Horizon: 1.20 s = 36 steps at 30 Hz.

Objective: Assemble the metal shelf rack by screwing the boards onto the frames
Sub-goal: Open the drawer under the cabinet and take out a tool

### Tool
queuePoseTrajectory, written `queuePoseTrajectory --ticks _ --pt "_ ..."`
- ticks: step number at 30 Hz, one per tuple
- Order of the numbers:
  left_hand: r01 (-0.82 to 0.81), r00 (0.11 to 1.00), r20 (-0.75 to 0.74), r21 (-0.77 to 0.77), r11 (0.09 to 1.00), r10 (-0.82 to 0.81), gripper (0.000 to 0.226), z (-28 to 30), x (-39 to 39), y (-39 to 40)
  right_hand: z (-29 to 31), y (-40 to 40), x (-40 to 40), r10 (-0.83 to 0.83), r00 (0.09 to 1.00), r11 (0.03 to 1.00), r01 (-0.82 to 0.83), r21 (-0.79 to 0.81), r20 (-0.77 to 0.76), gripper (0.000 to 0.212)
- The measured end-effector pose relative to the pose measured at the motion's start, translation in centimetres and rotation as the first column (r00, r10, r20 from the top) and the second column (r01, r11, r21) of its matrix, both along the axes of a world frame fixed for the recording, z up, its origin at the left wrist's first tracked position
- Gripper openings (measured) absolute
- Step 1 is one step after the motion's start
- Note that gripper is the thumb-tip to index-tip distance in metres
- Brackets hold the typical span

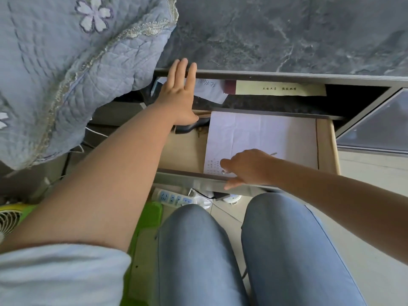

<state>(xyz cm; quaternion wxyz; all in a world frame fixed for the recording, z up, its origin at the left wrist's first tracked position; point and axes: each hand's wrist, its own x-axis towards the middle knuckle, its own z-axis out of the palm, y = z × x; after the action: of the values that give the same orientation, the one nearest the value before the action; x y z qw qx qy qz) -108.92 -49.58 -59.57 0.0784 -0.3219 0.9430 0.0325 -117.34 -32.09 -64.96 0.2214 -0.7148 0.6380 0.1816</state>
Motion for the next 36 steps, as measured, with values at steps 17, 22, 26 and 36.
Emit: queuePoseTrajectory --ticks 17,22,26,36 --pt "0.01 0.999 -0.045 -0.138 0.99 -0.016 0.081 0.0 0.1 -0.4 -1.3 -3.3 -3.0 -0.48 0.87 0.854 0.434 -0.288 -0.113 0.02" --pt "-0.004 0.999 -0.043 -0.125 0.992 -0.002 0.066 -0.3 0.0 -0.4 -2.6 -3.6 -6.7 -0.529 0.842 0.823 0.479 -0.305 -0.107 0.024" --pt "0.0 1.0 -0.011 -0.137 0.991 -0.002 0.065 -0.3 -0.1 -0.4 -3.2 -4.6 -7.1 -0.495 0.859 0.845 0.442 -0.302 -0.13 0.026" --pt "-0.055 0.998 0.012 -0.008 0.998 0.055 0.072 0.6 -0.3 0.1 -2.9 -5.1 -8.7 -0.428 0.89 0.889 0.383 -0.251 -0.158 0.026"
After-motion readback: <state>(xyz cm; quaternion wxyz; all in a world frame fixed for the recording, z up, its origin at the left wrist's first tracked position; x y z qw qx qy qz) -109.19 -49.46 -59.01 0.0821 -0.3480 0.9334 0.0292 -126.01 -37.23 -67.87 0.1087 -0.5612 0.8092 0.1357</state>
